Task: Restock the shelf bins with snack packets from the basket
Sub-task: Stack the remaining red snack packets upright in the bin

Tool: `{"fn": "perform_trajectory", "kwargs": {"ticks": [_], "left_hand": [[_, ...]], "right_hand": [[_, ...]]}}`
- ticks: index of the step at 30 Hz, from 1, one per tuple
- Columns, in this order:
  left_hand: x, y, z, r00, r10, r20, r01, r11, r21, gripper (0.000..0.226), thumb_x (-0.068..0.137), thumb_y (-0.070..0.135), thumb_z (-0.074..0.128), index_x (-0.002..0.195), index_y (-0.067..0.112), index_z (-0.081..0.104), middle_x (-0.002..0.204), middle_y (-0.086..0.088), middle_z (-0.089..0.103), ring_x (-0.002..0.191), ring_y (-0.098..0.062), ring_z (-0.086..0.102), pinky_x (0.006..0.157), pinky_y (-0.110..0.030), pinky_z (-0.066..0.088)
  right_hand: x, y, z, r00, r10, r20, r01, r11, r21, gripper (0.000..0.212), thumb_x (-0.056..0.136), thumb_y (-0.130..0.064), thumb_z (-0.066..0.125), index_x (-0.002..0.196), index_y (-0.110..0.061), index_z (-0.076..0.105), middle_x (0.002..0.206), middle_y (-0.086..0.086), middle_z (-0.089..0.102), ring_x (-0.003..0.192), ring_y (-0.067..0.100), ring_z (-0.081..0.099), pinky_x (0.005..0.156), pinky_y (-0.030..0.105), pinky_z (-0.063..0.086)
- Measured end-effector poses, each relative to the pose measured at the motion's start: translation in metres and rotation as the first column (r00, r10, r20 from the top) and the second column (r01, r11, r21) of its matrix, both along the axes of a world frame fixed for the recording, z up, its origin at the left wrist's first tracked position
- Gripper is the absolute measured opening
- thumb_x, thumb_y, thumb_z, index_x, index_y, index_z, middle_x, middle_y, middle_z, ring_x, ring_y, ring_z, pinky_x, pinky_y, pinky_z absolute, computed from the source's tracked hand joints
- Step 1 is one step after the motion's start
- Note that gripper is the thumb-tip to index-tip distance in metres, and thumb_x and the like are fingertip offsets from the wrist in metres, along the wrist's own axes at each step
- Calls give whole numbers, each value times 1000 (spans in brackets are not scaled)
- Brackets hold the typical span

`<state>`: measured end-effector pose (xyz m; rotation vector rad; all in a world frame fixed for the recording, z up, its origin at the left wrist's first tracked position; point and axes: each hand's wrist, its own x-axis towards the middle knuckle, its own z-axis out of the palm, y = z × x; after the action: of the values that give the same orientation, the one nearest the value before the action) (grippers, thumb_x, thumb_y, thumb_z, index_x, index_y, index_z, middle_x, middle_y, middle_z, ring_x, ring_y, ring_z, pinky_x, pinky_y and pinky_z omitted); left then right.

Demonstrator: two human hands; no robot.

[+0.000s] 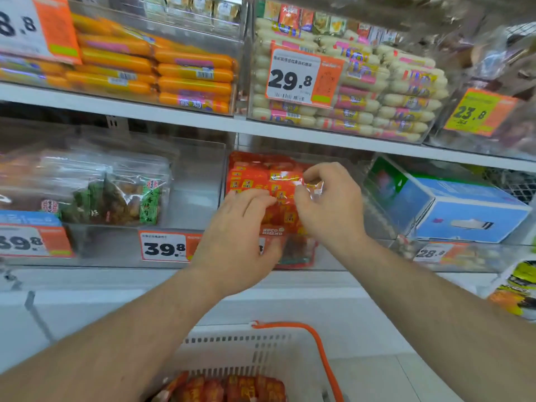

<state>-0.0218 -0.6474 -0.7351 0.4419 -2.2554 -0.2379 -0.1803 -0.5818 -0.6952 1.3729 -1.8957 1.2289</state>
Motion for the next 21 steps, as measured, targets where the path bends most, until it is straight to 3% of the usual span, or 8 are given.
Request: {"fn": "perform_trajectory", "kwargs": {"ticks": [4,8,12,14,16,18,21], "left_hand": [[30,20,-32,981,-20,193,-3,993,118,53,76,42,48,121,16,56,115,0,59,103,-23,56,85,-38,46],[59,20,-73,876,-55,480,-87,959,270,54,84,38,53,135,22,47,128,2,55,112,-23,55,93,-37,43],[75,18,-100,733,-104,672,-185,921,344,49,90,33,58,136,27,44,133,5,53,117,-18,53,97,-33,43],[77,18,-113,625,-173,762,-187,914,361,40,91,33,55,130,27,51,130,3,56,116,-21,55,95,-35,45],[77,20,-126,530,-266,805,-151,904,399,18,90,27,54,106,28,61,113,1,62,105,-24,59,85,-34,49],[78,21,-135,451,-331,829,-134,893,429,9,86,22,53,91,22,61,96,-1,64,91,-25,61,76,-38,51],[77,20,-142,388,-353,851,-150,887,437,15,85,27,54,96,21,61,94,0,63,84,-21,59,77,-41,53]], "right_hand": [[31,3,-48,980,184,-78,-185,983,-12,10,76,-19,58,78,-11,64,80,2,61,77,16,55,71,26,44],[48,-2,-115,949,313,-41,-304,940,154,18,78,-22,51,74,-9,62,74,5,59,72,23,55,62,35,45],[58,3,-195,932,361,35,-345,851,395,14,78,-18,52,72,-7,60,72,7,58,69,27,55,59,31,43],[57,9,-242,949,277,152,-309,706,638,9,81,-19,57,75,-13,60,76,5,60,71,27,57,61,35,48],[58,18,-288,954,129,269,-298,442,846,13,85,-28,58,90,-19,66,86,3,66,80,24,63,69,38,55],[62,33,-323,954,-5,300,-292,207,934,33,83,-37,58,113,-24,65,106,6,69,95,26,66,80,38,57],[65,61,-368,941,-197,274,-261,86,961,82,74,-54,69,143,-19,41,134,12,54,120,32,55,98,40,50]]}}
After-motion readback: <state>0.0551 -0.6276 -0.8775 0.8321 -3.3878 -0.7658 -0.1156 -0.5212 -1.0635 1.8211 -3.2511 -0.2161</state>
